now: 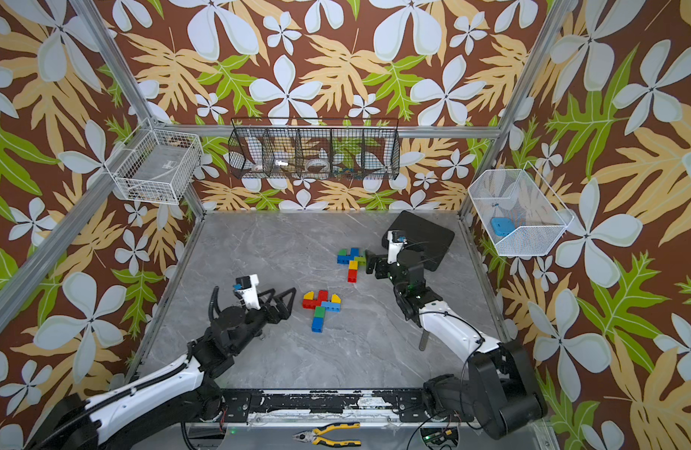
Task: Assemble a fork with lego
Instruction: Reset both arms
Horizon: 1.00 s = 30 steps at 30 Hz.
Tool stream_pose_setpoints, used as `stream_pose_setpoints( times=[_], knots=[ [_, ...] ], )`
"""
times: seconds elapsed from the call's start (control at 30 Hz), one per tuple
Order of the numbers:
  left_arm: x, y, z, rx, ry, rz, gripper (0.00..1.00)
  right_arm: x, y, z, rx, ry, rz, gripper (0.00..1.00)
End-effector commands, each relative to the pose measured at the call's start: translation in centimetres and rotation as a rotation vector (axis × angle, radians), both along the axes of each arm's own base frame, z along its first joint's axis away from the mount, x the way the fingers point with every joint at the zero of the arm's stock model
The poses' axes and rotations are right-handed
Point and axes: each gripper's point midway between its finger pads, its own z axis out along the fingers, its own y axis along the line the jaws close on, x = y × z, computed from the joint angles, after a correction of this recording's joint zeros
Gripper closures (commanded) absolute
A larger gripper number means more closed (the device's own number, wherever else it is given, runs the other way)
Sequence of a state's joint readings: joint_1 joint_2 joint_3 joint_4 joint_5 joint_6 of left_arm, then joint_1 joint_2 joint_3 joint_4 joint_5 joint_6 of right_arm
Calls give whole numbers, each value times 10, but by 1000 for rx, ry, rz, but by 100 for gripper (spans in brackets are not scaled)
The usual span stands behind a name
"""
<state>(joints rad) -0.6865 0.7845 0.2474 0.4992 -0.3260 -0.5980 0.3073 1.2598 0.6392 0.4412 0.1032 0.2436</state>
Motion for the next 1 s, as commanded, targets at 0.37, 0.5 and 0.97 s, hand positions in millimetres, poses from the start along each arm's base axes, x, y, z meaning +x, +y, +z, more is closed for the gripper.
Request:
stream_pose_setpoints(
  times=[0.37,0.5,0.97],
  knots=[
    [41,156,3,575,-181,671,0,-28,-135,-63,-238,-36,-375,0],
    [48,166,-19,552,-164,636,0,-36,-134,-84,-192,-81,-342,1],
    [73,176,-48,472,-93,516,0,-32,-131,-89,-206,-72,-325,1]
  ],
)
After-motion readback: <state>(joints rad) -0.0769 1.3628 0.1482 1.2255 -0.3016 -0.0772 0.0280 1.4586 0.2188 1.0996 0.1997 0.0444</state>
